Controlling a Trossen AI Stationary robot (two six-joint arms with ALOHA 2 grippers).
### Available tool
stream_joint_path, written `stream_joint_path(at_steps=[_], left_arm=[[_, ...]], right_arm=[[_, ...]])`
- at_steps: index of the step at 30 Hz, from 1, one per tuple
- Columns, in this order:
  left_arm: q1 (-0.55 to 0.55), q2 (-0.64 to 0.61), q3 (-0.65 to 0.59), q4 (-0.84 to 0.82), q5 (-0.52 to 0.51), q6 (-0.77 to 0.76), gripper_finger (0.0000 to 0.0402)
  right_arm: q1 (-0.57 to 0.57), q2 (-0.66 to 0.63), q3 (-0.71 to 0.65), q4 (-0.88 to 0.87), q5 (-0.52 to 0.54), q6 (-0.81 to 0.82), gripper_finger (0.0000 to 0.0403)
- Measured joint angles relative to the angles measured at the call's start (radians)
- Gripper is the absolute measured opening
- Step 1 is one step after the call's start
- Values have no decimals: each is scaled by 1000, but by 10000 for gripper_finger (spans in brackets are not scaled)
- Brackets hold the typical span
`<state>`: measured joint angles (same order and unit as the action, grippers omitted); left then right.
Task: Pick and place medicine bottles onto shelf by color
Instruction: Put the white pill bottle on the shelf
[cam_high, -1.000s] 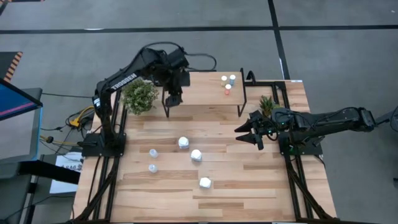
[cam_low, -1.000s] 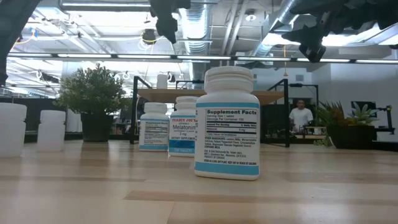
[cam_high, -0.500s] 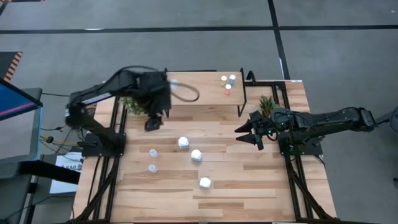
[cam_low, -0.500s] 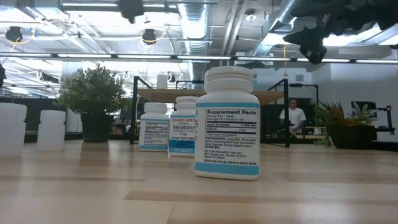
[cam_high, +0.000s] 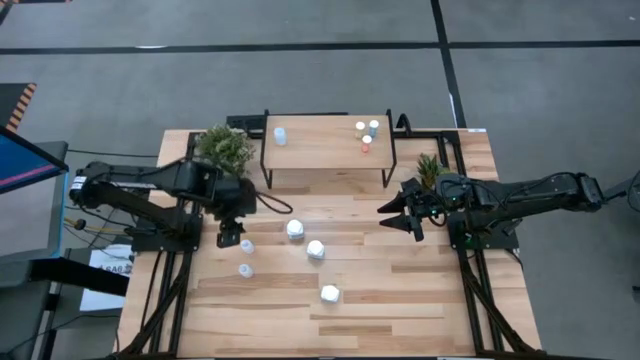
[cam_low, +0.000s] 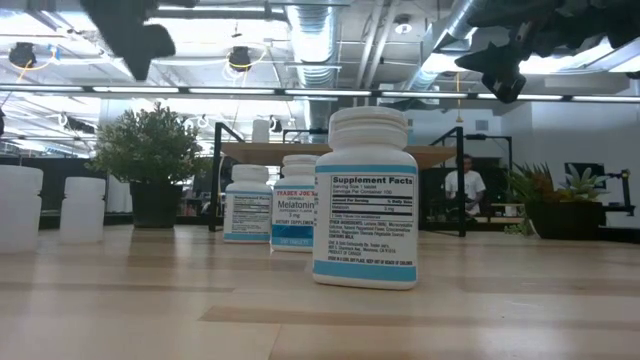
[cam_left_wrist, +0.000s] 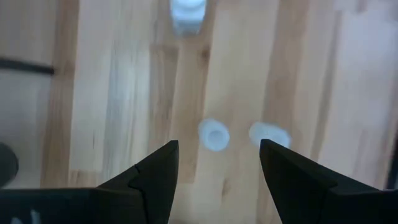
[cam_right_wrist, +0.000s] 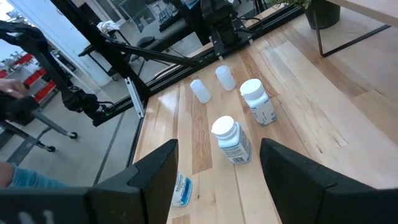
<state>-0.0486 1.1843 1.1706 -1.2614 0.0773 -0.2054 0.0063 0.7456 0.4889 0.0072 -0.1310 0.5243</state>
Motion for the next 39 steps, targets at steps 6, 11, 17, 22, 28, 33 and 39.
stream_joint_path(at_steps=[6, 11, 17, 22, 28, 33, 39], left_arm=[[-25, 0, -85, 3, -34, -33, 209], [-24, -1, -99, 22, -38, -122, 209], [-33, -1, -99, 13, -105, -344, 209], [-83, -1, -99, -30, -139, -623, 209], [-186, 34, -98, -21, -180, -880, 209], [-234, 124, -98, -29, -224, -1051, 211], [-259, 193, -98, 13, -216, -1109, 232]], right_arm=[[0, 0, 0, 0, 0, 0, 249], [0, 0, 0, 0, 0, 0, 249], [0, 0, 0, 0, 0, 0, 249], [0, 0, 0, 0, 0, 0, 249], [0, 0, 0, -2, 0, 0, 249], [0, 0, 0, -2, -3, 0, 249], [0, 0, 0, -22, -3, 0, 249]])
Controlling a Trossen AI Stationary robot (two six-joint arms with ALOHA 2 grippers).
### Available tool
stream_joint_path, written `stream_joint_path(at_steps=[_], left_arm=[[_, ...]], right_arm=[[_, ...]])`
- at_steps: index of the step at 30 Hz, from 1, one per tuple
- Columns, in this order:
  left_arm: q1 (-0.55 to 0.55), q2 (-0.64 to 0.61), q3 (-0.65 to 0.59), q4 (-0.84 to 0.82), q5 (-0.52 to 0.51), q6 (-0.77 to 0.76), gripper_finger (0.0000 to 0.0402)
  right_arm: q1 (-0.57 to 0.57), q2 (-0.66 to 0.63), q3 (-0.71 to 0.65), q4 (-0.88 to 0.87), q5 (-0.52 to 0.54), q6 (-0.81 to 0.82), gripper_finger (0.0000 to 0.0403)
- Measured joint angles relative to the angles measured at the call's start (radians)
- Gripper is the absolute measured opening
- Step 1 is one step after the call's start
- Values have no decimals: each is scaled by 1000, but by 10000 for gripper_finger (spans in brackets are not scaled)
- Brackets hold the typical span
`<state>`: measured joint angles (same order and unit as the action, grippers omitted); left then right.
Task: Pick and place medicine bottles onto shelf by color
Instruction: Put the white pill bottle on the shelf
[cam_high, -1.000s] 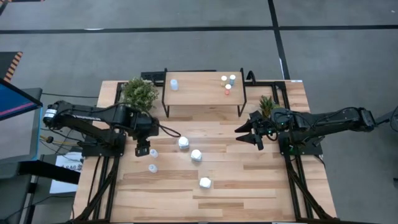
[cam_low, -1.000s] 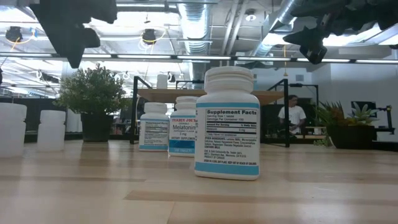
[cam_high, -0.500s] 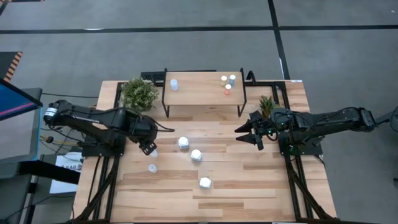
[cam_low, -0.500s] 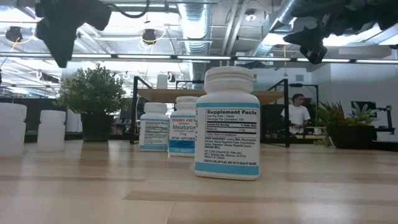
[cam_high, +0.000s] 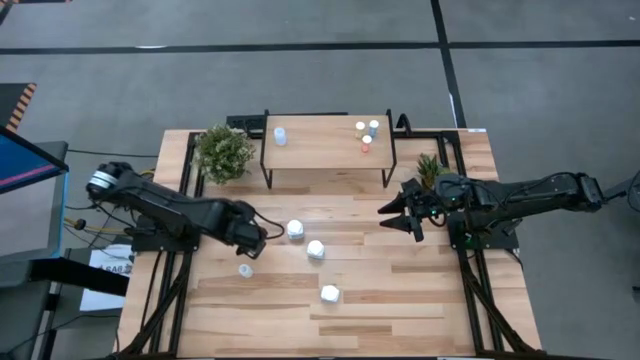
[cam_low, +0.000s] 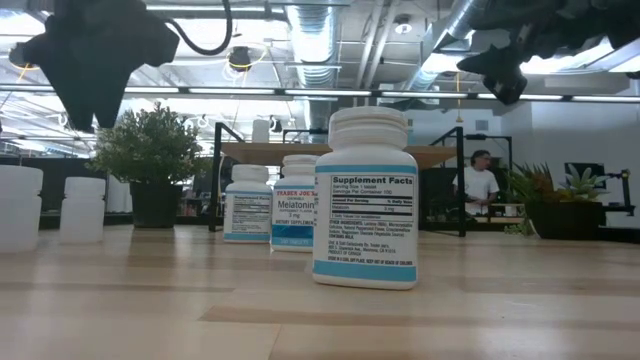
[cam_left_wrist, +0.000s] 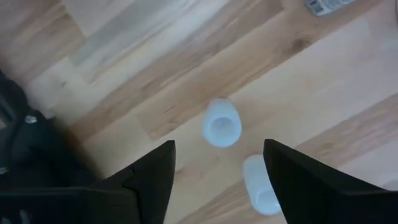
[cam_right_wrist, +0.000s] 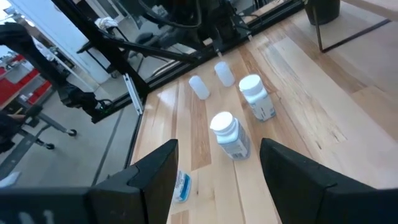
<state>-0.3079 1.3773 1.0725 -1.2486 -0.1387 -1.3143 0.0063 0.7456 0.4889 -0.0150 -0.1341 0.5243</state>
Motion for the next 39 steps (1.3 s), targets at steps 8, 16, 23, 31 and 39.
stream_joint_path(at_steps=[8, 16, 23, 31, 39], left_arm=[[-10, 17, -9, 50, 10, 11, 273], [-10, 18, -125, 155, 23, 18, 266], [-10, 17, -195, 287, 25, 20, 265], [-9, 17, -240, 314, 30, 19, 265], [-9, 16, -267, 384, 36, 14, 260]], right_arm=[[0, 0, 0, -86, 0, 0, 249], [0, 0, 0, -76, 0, 0, 249], [0, 0, 0, -75, 0, 0, 249], [0, 0, 0, -75, 0, 0, 249], [0, 0, 0, -75, 0, 0, 249]])
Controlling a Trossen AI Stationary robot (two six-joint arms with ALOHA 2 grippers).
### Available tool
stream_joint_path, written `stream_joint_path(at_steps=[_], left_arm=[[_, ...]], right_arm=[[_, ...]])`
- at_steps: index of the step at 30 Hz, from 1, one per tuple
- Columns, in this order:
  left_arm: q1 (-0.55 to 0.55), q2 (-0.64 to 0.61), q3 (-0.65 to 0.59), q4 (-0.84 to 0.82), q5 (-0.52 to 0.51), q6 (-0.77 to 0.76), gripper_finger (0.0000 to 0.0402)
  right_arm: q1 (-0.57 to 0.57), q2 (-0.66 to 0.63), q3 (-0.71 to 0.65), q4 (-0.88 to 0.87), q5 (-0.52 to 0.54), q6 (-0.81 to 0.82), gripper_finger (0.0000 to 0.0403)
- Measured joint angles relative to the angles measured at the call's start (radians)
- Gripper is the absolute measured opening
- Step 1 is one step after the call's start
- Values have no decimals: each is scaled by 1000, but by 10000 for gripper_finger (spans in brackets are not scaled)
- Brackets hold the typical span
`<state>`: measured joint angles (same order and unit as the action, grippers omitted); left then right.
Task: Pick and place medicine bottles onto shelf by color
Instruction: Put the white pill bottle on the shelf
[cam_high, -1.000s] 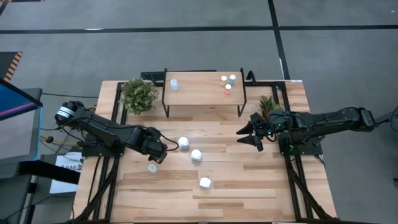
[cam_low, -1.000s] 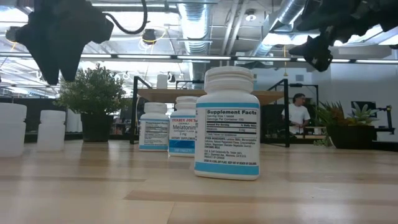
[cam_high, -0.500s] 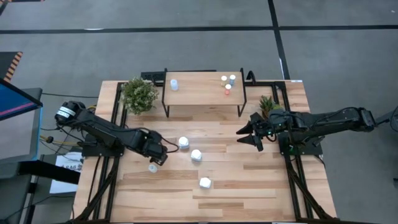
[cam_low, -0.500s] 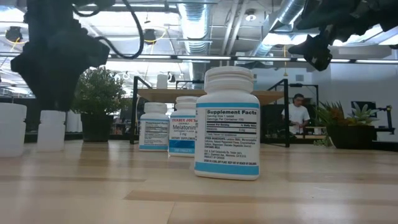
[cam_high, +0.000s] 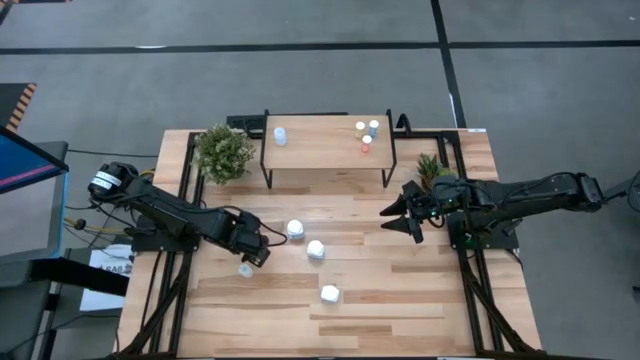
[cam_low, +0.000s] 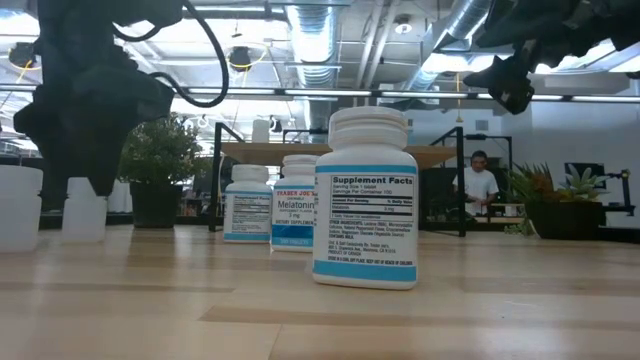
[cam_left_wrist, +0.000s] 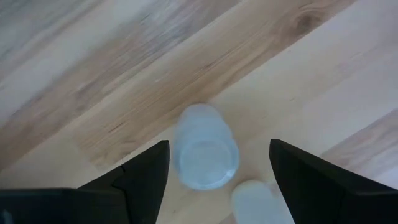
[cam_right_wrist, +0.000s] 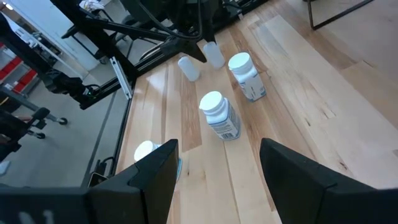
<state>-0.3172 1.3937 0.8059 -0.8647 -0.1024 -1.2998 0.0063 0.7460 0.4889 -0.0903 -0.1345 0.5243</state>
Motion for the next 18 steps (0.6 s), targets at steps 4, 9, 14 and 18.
stream_joint_path(at_steps=[4, 9, 14, 18], left_arm=[[0, 0, 0, -7, 1, 6, 230], [0, 0, 0, -7, 0, 7, 172], [0, 0, 2, -9, 0, 5, 112], [4, 0, 42, -13, 9, 33, 105]], right_arm=[[0, 0, 0, 0, 0, 0, 249], [0, 0, 0, -1, 0, 0, 249], [0, 0, 0, -1, 0, 0, 249], [0, 0, 0, -1, 0, 0, 249]])
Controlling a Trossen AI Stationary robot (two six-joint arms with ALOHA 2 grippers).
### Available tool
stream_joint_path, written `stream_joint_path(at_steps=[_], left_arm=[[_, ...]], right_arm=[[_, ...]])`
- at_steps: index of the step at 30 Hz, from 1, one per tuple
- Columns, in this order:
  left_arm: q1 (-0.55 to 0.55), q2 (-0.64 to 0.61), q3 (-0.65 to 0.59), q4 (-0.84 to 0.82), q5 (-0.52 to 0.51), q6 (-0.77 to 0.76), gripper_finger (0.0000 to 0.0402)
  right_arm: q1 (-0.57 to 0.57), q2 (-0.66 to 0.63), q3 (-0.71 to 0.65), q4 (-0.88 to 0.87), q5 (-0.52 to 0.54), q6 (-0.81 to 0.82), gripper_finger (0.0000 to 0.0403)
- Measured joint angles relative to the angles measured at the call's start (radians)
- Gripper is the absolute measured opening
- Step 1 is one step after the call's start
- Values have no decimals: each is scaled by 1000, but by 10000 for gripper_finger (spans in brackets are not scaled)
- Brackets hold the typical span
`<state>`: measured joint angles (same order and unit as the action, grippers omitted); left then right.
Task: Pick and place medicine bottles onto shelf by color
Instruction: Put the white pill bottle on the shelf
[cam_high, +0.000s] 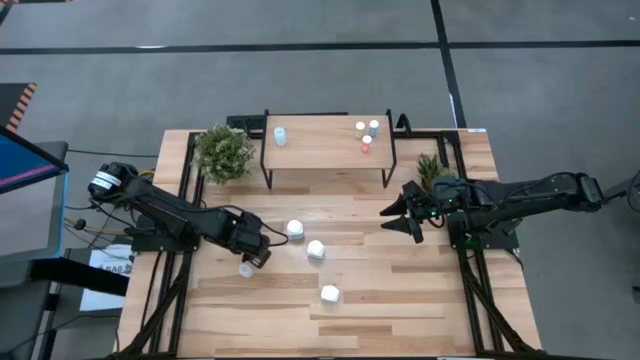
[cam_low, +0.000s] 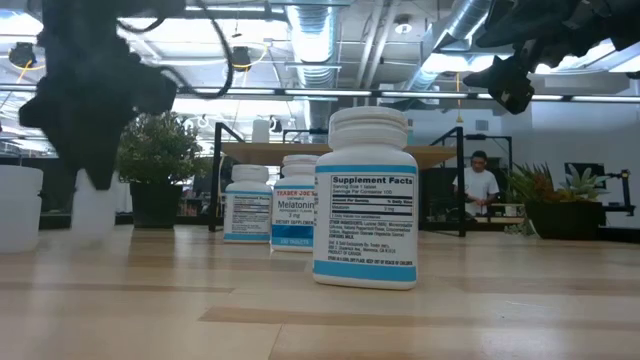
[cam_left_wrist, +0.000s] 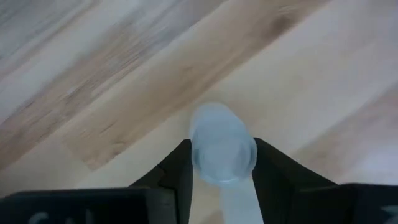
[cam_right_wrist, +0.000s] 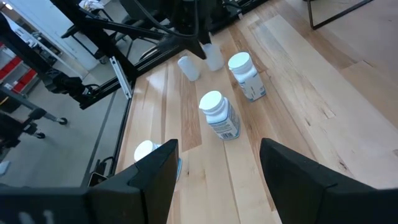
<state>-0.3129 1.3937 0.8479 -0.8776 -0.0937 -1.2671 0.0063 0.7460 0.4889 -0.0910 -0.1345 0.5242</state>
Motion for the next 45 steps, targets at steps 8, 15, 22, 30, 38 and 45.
stream_joint_path(at_steps=[8, 15, 22, 30, 38, 45], left_arm=[[91, 0, 224, -165, 37, 110, 115], [260, 0, 473, -325, -22, 263, 106], [446, 15, 614, -339, -27, 462, 108], [585, 179, 780, -380, -1, 670, 108], [669, 347, 1017, -537, -9, 848, 108], [744, 375, 1046, -591, 11, 963, 114]], right_arm=[[0, 0, 0, 0, 0, 0, 249], [0, 0, 0, 0, 0, 0, 249], [0, 0, 0, 0, 0, 0, 249], [0, 0, 0, -6, 0, 0, 249], [0, 0, 0, -7, 0, 0, 249], [0, 0, 0, -8, 0, 0, 249]])
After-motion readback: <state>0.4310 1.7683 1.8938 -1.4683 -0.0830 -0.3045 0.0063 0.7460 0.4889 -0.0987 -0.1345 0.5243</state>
